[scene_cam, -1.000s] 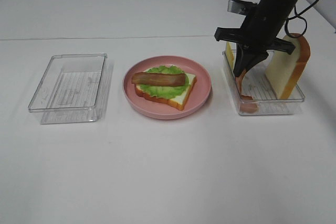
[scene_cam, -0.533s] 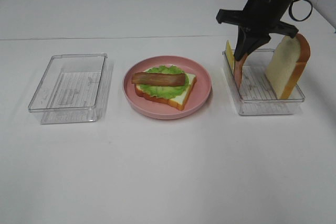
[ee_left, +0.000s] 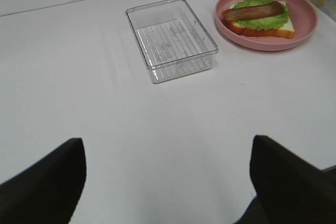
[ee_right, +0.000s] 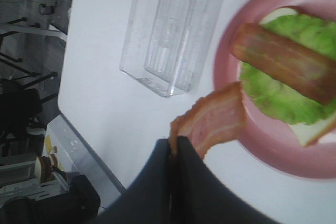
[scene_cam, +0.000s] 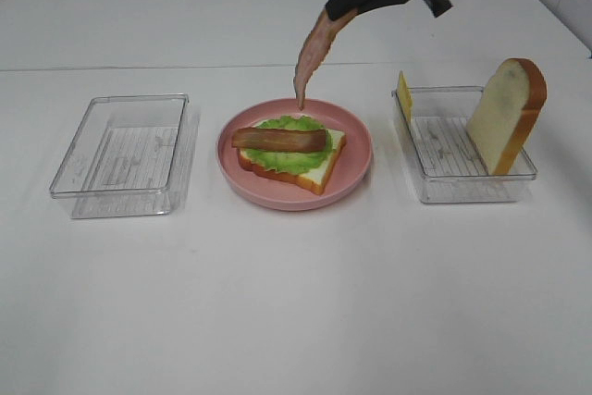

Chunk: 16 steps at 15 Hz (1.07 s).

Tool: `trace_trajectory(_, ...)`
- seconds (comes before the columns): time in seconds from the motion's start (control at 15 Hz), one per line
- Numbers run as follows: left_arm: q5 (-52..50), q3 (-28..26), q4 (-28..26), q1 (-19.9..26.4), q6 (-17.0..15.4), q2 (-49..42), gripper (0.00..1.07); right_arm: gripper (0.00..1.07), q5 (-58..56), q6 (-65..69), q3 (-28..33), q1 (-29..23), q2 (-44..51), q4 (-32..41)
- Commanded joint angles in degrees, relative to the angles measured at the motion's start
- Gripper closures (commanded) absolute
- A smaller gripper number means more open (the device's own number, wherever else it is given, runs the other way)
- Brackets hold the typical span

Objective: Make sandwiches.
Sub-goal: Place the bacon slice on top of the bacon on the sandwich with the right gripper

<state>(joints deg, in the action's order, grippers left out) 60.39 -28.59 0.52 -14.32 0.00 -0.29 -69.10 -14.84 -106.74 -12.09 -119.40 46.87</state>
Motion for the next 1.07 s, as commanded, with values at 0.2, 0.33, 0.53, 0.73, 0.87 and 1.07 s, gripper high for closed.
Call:
trace_trajectory(0.2,-0.57,0.11,0.17,-0.06,-0.46,-0.57,0.26,1.07,8.65,-3.84,-0.17,-6.07,-5.79,5.84)
trace_trajectory(0.33,-0.57,0.11,0.17,-0.06,-0.46,-0.57,0.26,1.07,12.03,-4.87,-0.17,-7.39,-8.37,11.86)
trace_trajectory(0.53,-0.57,0.11,0.17,-0.06,-0.46,-0.57,0.26,1.07,13.69,-7.22,-0.17,-7.39,-11.75,17.70)
trace_trajectory(0.73,-0.57,0.11,0.17,-0.06,-0.46,-0.57,0.26,1.07,15.13,-1.15,-0.17,-7.22,-12.83,4.98)
trace_trajectory(0.87,-0.57,0.11,0.17,-0.06,-0.46,-0.57,0.26,1.07,15.64,5.10,-0.17,-7.22,-12.83,-5.79)
trace_trajectory(1.07,-0.57,0.11,0.17,-0.06,-0.46,-0.57,0.26,1.07,15.99,9.91,-0.23,-7.22,-12.55,-15.87)
